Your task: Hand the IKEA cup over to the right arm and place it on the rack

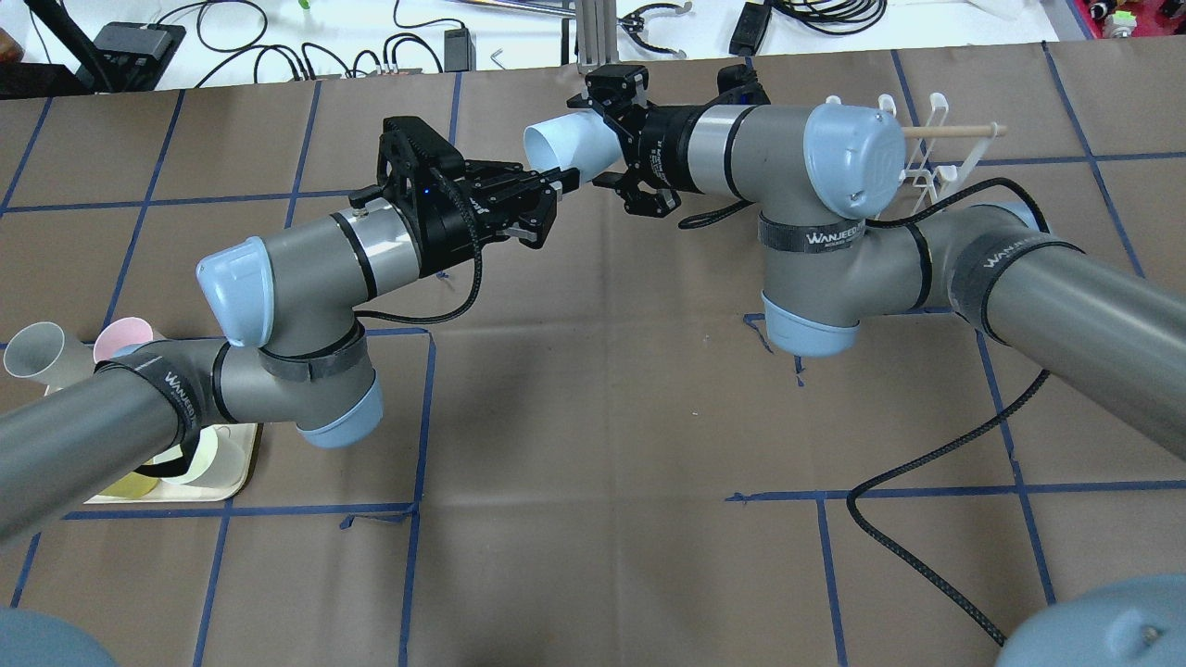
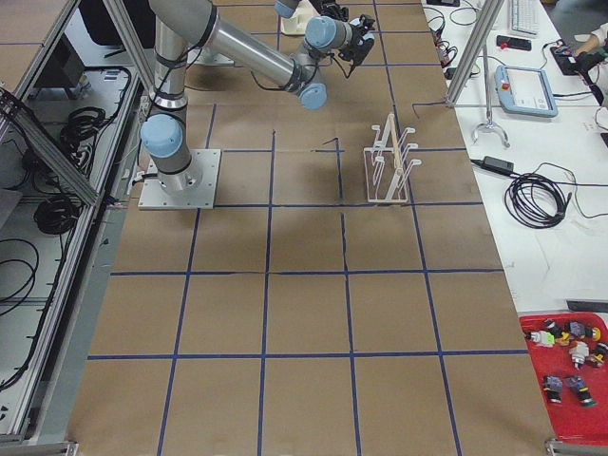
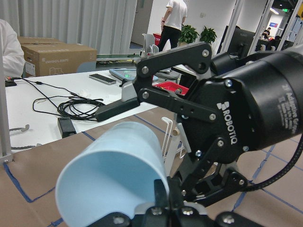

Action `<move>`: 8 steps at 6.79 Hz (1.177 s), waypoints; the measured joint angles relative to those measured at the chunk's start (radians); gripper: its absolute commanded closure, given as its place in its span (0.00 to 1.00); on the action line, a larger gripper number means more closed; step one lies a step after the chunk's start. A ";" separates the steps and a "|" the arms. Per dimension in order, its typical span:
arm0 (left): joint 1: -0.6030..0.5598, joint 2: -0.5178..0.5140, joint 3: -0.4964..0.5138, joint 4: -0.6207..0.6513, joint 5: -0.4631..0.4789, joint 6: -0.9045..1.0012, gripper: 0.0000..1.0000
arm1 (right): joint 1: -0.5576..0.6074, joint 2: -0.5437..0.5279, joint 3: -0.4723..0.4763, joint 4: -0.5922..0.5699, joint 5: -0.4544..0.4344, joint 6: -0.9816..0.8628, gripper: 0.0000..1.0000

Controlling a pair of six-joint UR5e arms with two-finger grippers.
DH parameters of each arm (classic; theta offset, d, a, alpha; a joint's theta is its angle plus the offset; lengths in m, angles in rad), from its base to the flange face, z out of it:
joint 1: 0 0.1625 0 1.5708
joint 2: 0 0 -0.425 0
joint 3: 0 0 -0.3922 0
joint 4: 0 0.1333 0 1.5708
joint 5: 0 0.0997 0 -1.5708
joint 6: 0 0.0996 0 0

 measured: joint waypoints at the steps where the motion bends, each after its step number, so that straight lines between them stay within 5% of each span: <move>1: 0.000 0.001 0.000 0.000 0.000 0.000 0.89 | 0.000 0.000 0.000 0.000 0.003 -0.002 0.55; 4: 0.001 0.002 0.010 0.000 0.007 -0.013 0.18 | 0.001 0.000 -0.001 0.001 0.013 -0.006 0.58; 6: 0.002 0.000 0.013 0.001 0.017 -0.018 0.02 | 0.000 -0.001 -0.003 0.000 0.012 -0.007 0.61; 8: 0.010 0.001 0.011 0.003 0.017 -0.018 0.01 | -0.001 -0.002 -0.006 0.000 0.011 -0.008 0.70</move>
